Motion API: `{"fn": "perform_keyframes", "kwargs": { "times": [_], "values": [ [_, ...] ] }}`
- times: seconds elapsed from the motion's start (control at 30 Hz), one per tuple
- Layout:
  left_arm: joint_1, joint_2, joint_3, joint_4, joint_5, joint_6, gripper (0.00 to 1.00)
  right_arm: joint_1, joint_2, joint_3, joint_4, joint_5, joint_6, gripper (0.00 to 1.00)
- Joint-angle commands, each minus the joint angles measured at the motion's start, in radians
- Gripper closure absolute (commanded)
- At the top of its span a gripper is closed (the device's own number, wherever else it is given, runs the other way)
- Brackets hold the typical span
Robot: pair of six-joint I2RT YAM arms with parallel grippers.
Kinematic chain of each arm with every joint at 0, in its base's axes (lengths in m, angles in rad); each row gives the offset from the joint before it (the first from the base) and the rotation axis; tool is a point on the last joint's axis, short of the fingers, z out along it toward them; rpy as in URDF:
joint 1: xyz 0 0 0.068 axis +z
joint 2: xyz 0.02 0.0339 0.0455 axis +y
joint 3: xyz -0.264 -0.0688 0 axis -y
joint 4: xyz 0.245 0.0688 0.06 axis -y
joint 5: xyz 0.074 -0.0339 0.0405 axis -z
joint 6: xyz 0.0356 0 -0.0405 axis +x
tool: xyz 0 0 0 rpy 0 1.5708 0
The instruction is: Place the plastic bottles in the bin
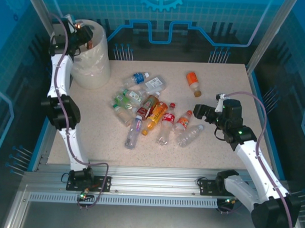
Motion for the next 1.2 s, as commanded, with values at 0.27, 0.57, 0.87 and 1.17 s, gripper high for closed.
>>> {"fn": "perform_keyframes", "kwargs": {
  "times": [0.27,0.57,0.87,1.17],
  "values": [
    [-0.060,-0.157,-0.215,0.083,0.103,0.010,0.39,-0.012,0.031,0.040,-0.009,-0.045,-0.018,0.00],
    [-0.084,-0.009,-0.071,0.088,0.187,0.020,0.31,-0.012,0.034,0.052,-0.034,-0.061,-0.011,0.00],
    [-0.091,0.009,-0.066,0.123,0.227,0.009,0.21,-0.013,0.051,0.018,-0.018,-0.092,-0.021,0.00],
    [-0.091,-0.043,-0.092,0.133,0.215,-0.003,0.13,-0.012,0.113,0.046,-0.185,-0.007,0.074,0.00]
  ]
}}
